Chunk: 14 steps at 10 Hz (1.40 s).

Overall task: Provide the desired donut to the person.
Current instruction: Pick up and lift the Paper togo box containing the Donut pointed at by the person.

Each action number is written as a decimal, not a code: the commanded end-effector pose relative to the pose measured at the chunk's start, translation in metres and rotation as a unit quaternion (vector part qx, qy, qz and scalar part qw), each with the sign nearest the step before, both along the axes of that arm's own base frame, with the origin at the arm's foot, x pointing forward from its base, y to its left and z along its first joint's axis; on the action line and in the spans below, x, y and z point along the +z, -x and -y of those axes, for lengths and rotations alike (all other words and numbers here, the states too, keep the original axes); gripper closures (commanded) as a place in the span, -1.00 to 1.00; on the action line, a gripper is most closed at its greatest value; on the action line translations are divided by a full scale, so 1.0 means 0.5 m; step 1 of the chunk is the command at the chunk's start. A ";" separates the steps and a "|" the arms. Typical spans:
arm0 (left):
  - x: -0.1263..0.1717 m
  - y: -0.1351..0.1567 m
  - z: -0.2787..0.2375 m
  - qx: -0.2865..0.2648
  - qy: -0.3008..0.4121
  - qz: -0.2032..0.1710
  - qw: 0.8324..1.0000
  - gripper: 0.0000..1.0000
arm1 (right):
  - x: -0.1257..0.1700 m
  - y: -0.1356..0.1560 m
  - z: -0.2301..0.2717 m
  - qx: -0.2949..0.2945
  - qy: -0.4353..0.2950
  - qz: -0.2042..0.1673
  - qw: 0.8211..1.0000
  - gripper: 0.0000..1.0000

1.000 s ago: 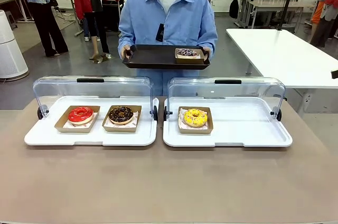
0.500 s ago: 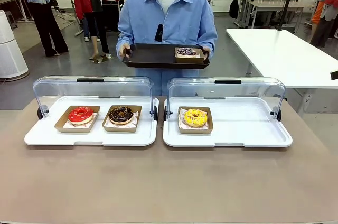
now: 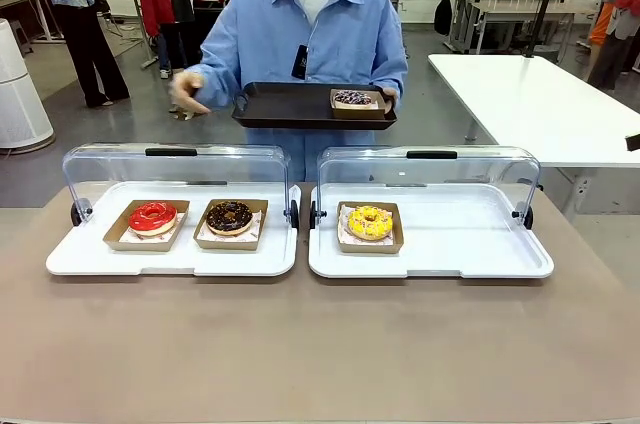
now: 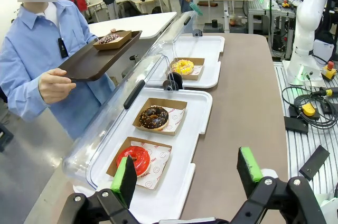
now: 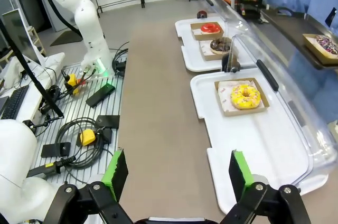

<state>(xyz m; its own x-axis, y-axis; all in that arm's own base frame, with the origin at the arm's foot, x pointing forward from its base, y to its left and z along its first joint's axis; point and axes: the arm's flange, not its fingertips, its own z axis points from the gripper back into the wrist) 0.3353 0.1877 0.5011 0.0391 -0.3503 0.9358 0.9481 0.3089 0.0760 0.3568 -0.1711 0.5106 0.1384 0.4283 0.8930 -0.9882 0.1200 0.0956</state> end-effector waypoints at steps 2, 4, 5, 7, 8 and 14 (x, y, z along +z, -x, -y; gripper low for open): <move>0.001 0.002 -0.001 -0.001 0.006 0.007 1.000 -1.00 | 0.000 0.002 0.001 0.002 -0.003 0.003 1.000 -1.00; 0.001 0.002 -0.001 -0.001 0.006 0.007 1.000 -1.00 | 0.000 0.002 0.001 0.002 -0.003 0.003 1.000 -1.00; 0.001 0.002 -0.001 -0.001 0.006 0.007 1.000 -1.00 | 0.000 0.002 0.001 0.002 -0.003 0.003 1.000 -1.00; 0.001 0.002 -0.001 -0.001 0.006 0.007 1.000 -1.00 | 0.000 0.002 0.001 0.002 -0.003 0.003 1.000 -1.00; 0.001 0.002 -0.001 -0.001 0.006 0.007 1.000 -1.00 | 0.000 0.002 0.001 0.002 -0.003 0.003 1.000 -1.00; 0.000 0.000 0.000 0.000 0.000 0.000 1.000 -1.00 | 0.000 0.002 0.001 0.002 -0.003 0.003 1.000 -1.00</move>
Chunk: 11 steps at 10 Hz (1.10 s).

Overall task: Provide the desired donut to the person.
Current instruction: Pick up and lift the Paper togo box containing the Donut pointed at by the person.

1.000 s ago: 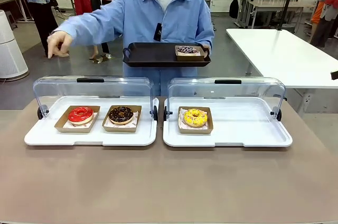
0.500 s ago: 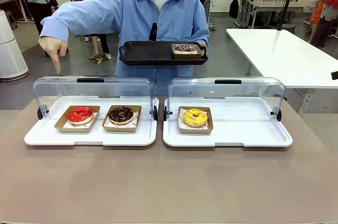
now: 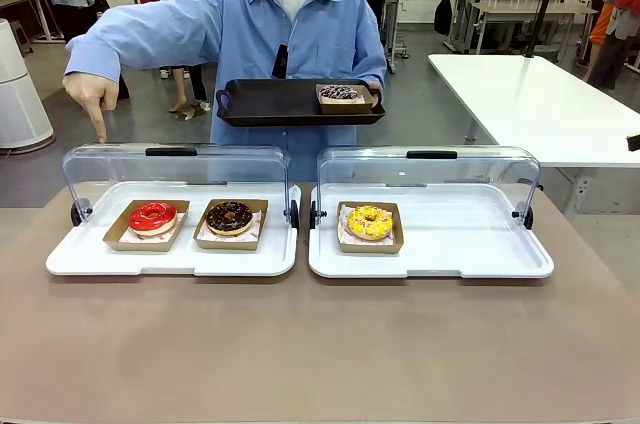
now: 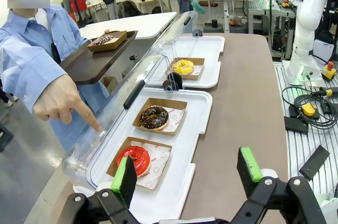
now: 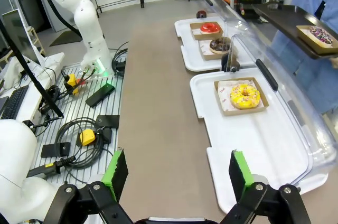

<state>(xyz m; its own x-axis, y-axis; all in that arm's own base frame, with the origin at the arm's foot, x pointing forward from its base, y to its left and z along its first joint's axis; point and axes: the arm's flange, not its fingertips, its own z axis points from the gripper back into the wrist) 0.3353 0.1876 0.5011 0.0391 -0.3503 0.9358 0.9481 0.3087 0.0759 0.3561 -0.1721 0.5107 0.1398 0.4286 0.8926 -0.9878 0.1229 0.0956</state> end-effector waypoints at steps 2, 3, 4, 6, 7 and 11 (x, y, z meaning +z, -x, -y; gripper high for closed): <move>0.027 0.014 0.075 -0.018 -0.139 0.037 0.989 -1.00 | 0.000 0.001 0.000 0.004 -0.004 0.003 1.000 -1.00; 0.036 0.017 0.101 -0.020 -0.202 0.050 0.978 -1.00 | 0.000 0.001 0.000 0.004 -0.004 0.003 1.000 -1.00; 0.037 0.023 0.127 -0.020 -0.274 0.058 0.960 -1.00 | 0.000 0.001 0.000 0.004 -0.004 0.003 1.000 -1.00; 0.015 0.030 0.180 -0.039 -0.455 0.051 0.888 -1.00 | 0.000 0.001 0.000 0.004 -0.004 0.003 1.000 -1.00; 0.001 0.032 0.199 -0.051 -0.500 0.043 0.864 -1.00 | 0.000 0.001 0.000 0.004 -0.004 0.003 1.000 -1.00; -0.052 -0.019 0.236 -0.085 -0.526 -0.008 0.846 -1.00 | 0.000 0.001 0.000 0.004 -0.004 0.003 1.000 -1.00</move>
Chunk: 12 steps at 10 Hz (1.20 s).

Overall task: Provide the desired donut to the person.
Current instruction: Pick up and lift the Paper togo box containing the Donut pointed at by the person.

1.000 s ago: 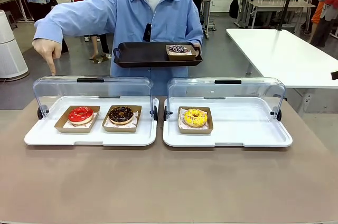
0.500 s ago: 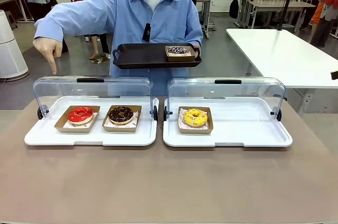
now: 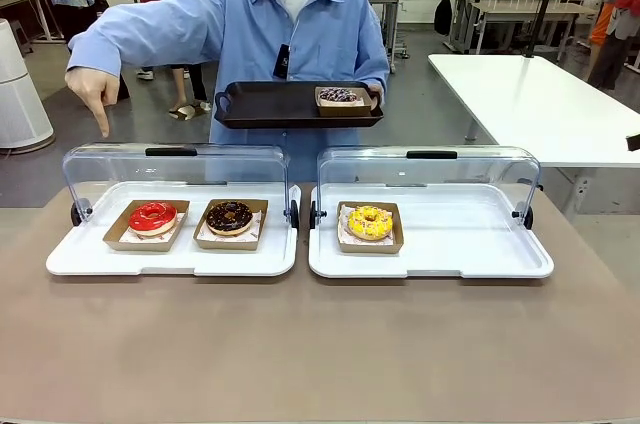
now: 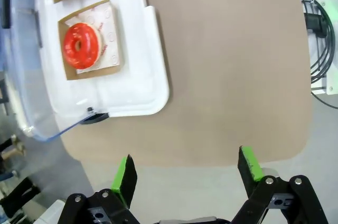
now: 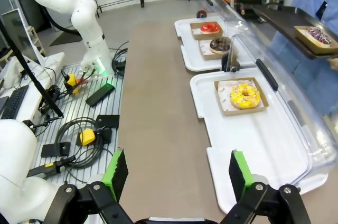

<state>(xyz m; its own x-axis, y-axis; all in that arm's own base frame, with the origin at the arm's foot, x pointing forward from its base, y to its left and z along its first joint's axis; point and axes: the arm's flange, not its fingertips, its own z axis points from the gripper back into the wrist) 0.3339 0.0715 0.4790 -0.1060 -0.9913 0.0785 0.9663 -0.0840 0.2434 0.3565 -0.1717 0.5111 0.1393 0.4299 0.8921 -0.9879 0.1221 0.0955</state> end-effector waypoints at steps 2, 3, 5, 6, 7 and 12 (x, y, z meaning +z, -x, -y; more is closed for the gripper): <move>-0.042 -0.068 0.057 0.007 -0.018 -0.038 0.999 -1.00 | -0.001 0.001 0.000 0.003 -0.004 0.003 1.000 -1.00; -0.066 -0.095 0.081 0.006 -0.021 -0.049 0.999 -1.00 | -0.001 0.001 0.000 0.003 -0.004 0.003 1.000 -1.00; -0.130 -0.149 0.116 0.003 -0.017 -0.053 0.998 -1.00 | -0.001 0.001 0.000 0.003 -0.004 0.003 1.000 -1.00; -0.159 -0.174 0.130 0.011 -0.015 -0.053 0.998 -1.00 | -0.001 0.001 0.000 0.003 -0.004 0.003 1.000 -1.00; -0.180 -0.196 0.143 0.016 -0.005 -0.044 0.999 -1.00 | -0.001 0.001 0.000 0.003 -0.004 0.003 1.000 -1.00; -0.226 -0.219 0.162 0.013 0.003 -0.058 0.998 -1.00 | -0.001 0.001 0.000 0.003 -0.004 0.003 1.000 -1.00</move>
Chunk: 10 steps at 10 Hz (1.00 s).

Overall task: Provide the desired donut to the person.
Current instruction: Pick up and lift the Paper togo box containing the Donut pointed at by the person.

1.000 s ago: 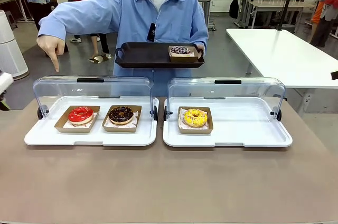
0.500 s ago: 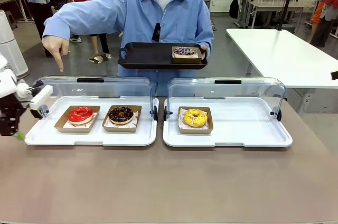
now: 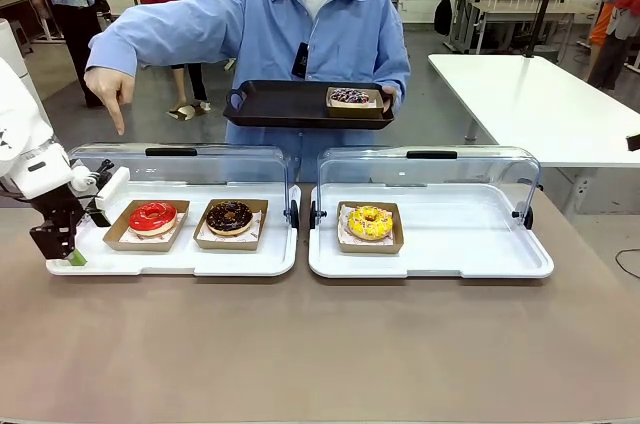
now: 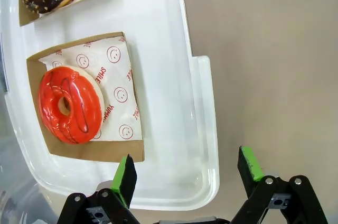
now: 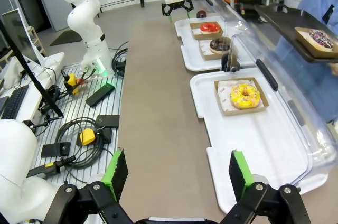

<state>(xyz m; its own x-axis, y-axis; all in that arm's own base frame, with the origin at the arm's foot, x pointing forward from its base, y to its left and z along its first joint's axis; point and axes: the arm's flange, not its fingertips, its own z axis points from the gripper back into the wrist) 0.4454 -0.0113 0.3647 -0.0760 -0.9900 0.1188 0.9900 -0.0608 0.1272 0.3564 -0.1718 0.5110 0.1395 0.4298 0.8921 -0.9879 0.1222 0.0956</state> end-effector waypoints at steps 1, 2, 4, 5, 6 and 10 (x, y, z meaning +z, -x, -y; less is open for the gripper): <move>0.002 0.004 -0.003 0.003 -0.012 0.002 1.000 -1.00 | -0.001 0.001 0.000 0.003 -0.004 0.003 1.000 -1.00; 0.002 0.004 -0.003 0.003 -0.012 0.002 1.000 -1.00 | -0.001 0.001 0.000 0.003 -0.004 0.003 1.000 -1.00; 0.002 0.004 -0.003 0.003 -0.012 0.002 1.000 -1.00 | -0.001 0.001 0.000 0.003 -0.004 0.003 1.000 -1.00; 0.000 0.000 -0.001 -0.001 -0.002 0.000 1.000 -1.00 | -0.001 0.001 0.000 0.003 -0.004 0.003 1.000 -1.00; -0.001 0.001 0.001 0.006 -0.007 0.004 1.000 -1.00 | -0.001 0.001 0.000 0.003 -0.004 0.003 1.000 -1.00; -0.038 -0.032 0.044 0.001 -0.020 0.002 1.000 -1.00 | -0.001 0.001 0.000 0.003 -0.004 0.003 1.000 -1.00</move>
<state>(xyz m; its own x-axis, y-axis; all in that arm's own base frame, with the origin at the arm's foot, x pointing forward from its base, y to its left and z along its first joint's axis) 0.4505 -0.0287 0.3529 -0.0929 -0.9904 0.1021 0.9883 -0.0793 0.1300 0.3564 -0.1717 0.5110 0.1395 0.4299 0.8920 -0.9879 0.1221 0.0956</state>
